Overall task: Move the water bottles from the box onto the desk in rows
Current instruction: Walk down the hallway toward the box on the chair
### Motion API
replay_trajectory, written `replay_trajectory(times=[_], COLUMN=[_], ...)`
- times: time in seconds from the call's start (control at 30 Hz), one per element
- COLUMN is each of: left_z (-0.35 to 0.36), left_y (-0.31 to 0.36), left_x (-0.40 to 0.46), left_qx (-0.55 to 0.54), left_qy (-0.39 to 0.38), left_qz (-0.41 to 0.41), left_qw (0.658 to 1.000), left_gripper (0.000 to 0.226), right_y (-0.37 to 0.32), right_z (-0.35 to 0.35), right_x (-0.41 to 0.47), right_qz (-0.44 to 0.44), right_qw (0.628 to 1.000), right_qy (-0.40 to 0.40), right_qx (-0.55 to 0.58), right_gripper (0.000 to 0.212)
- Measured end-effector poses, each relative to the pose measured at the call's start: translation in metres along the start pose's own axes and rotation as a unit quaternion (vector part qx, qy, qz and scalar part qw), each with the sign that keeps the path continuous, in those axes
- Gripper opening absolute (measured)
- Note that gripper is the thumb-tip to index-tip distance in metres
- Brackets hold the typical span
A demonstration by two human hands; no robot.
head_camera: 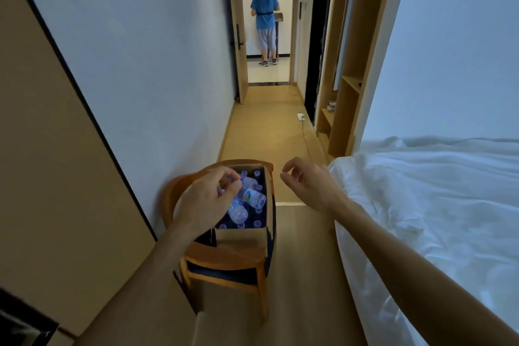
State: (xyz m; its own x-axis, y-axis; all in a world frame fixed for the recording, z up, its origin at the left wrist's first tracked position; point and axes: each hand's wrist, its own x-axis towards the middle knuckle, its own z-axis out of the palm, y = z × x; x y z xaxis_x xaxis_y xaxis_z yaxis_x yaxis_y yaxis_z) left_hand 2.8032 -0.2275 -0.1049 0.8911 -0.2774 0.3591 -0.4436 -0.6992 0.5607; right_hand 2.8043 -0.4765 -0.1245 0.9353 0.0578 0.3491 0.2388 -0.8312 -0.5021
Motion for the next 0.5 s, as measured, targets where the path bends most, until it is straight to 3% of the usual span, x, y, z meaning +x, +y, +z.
replay_trajectory(times=[0.5], left_z=[0.118], left_y=[-0.075], left_x=[0.173], left_qx=[-0.058], left_qy=[0.018], left_qz=[-0.166], left_qw=[0.984], left_gripper=[0.005], right_y=[0.142], right_z=[0.058], right_x=[0.207], right_qz=[-0.051], right_qw=[0.990], right_qy=[-0.120], right_qx=[0.048], right_gripper=[0.015])
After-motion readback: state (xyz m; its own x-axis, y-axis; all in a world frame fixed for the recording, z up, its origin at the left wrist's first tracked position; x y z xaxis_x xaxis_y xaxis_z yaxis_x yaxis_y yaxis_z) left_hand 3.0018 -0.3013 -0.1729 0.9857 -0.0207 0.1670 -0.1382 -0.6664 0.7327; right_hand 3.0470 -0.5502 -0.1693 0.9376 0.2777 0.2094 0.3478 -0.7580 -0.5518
